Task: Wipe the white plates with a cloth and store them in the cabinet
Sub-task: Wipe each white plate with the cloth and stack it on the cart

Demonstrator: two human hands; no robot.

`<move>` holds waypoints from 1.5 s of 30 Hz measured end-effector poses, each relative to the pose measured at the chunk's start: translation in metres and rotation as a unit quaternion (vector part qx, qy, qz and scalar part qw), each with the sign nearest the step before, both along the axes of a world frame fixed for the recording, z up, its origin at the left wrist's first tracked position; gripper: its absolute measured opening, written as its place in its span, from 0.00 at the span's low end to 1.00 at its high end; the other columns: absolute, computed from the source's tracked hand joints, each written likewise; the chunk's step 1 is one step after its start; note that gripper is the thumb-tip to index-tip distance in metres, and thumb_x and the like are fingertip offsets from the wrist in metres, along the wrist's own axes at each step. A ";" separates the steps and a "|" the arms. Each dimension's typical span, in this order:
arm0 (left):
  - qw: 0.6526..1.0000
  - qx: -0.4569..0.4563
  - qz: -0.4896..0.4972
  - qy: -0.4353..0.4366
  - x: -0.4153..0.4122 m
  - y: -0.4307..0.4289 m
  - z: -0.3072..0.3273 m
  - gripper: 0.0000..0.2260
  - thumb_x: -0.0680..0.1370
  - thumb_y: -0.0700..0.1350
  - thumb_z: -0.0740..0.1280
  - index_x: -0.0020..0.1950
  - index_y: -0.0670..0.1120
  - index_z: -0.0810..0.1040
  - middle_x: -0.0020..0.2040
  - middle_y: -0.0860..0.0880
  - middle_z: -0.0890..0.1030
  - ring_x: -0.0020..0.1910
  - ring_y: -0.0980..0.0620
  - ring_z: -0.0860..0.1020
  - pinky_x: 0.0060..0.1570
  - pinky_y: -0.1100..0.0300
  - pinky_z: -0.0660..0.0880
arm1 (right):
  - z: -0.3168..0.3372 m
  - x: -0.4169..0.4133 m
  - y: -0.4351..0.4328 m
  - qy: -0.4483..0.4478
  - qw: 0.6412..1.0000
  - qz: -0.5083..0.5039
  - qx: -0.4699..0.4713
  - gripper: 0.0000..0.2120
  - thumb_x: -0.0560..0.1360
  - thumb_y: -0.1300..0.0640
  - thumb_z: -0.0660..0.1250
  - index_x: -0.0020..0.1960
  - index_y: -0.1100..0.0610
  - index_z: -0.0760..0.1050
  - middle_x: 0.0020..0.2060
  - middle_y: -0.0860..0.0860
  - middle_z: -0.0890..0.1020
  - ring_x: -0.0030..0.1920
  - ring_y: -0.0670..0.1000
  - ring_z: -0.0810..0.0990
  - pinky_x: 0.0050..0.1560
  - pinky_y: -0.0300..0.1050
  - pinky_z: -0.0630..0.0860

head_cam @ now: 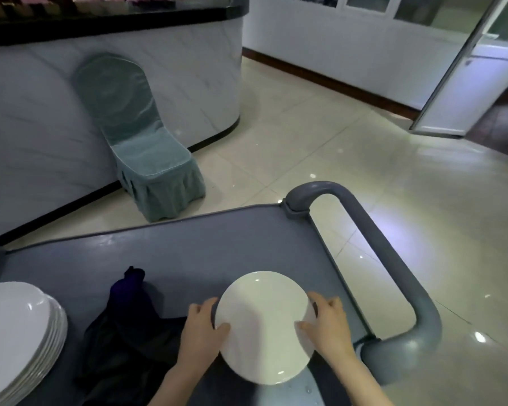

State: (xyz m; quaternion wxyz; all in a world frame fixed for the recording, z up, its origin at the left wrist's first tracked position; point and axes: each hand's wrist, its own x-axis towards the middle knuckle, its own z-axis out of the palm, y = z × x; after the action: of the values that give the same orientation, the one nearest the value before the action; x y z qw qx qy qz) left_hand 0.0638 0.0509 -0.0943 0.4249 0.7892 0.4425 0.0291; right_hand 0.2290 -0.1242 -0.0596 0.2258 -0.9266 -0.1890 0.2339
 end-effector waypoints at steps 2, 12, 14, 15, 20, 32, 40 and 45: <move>1.000 0.005 0.010 0.001 0.001 -0.004 0.000 0.22 0.73 0.44 0.69 0.67 0.53 0.73 0.51 0.52 0.71 0.46 0.52 0.74 0.44 0.58 0.69 | 0.001 0.003 -0.002 0.038 0.999 -0.002 0.016 0.29 0.71 0.59 0.72 0.70 0.46 0.70 0.53 0.50 0.68 0.50 0.52 0.72 0.49 0.42 0.70; 0.999 -0.013 0.040 -0.034 -0.002 -0.008 0.004 0.21 0.72 0.42 0.69 0.63 0.57 0.75 0.48 0.52 0.76 0.45 0.59 0.74 0.41 0.65 0.68 | -0.004 0.006 -0.004 0.089 0.993 -0.037 0.060 0.29 0.69 0.63 0.71 0.68 0.48 0.71 0.55 0.53 0.79 0.57 0.53 0.75 0.56 0.45 0.74; 0.997 -0.037 0.048 -0.055 -0.006 -0.006 0.005 0.21 0.71 0.41 0.69 0.62 0.56 0.77 0.49 0.52 0.78 0.48 0.56 0.76 0.45 0.62 0.73 | -0.005 0.006 -0.003 0.097 0.990 -0.051 0.083 0.27 0.69 0.63 0.73 0.66 0.51 0.74 0.53 0.52 0.81 0.56 0.54 0.78 0.53 0.43 0.74; 0.995 -0.049 0.054 -0.070 -0.007 -0.005 0.006 0.21 0.71 0.40 0.69 0.61 0.56 0.77 0.50 0.52 0.80 0.49 0.55 0.77 0.48 0.59 0.75 | -0.005 0.005 -0.003 0.098 0.988 -0.057 0.101 0.25 0.69 0.63 0.73 0.64 0.52 0.75 0.51 0.52 0.82 0.54 0.53 0.79 0.50 0.42 0.73; 0.981 -0.090 0.099 -0.138 -0.021 0.008 0.017 0.21 0.70 0.37 0.71 0.57 0.58 0.79 0.49 0.53 0.83 0.47 0.55 0.80 0.45 0.64 0.75 | 0.003 -0.002 0.016 0.122 0.963 -0.067 0.232 0.17 0.73 0.64 0.71 0.58 0.48 0.79 0.48 0.50 0.85 0.53 0.51 0.81 0.49 0.45 0.76; 0.951 -0.133 0.191 -0.203 -0.086 0.078 0.036 0.11 0.78 0.40 0.68 0.57 0.52 0.82 0.42 0.51 0.85 0.38 0.55 0.82 0.40 0.63 0.77 | 0.013 -0.058 0.096 0.189 0.900 -0.154 0.361 0.17 0.82 0.62 0.61 0.67 0.46 0.75 0.65 0.45 0.78 0.65 0.51 0.76 0.68 0.51 0.72; 0.973 0.024 0.229 -0.024 -0.099 0.151 0.001 0.24 0.77 0.46 0.70 0.72 0.45 0.69 0.62 0.42 0.71 0.56 0.44 0.75 0.57 0.56 0.71 | 0.015 -0.073 0.118 0.198 0.897 -0.187 0.349 0.17 0.81 0.63 0.62 0.62 0.45 0.78 0.56 0.39 0.82 0.47 0.35 0.83 0.44 0.36 0.75; 0.976 -0.006 0.216 0.007 -0.088 0.170 -0.018 0.22 0.72 0.46 0.75 0.63 0.42 0.74 0.57 0.43 0.72 0.54 0.44 0.75 0.53 0.56 0.72 | 0.009 -0.078 0.127 0.191 0.898 -0.207 0.338 0.17 0.81 0.63 0.63 0.62 0.45 0.79 0.57 0.43 0.82 0.53 0.41 0.81 0.48 0.41 0.75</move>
State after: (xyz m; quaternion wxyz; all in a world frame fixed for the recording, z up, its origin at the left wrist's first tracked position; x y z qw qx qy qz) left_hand -0.0243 0.2213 -0.1126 0.4098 0.6725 0.6060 0.1123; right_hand 0.1510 0.0032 -0.0503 0.6002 -0.7505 -0.0136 0.2764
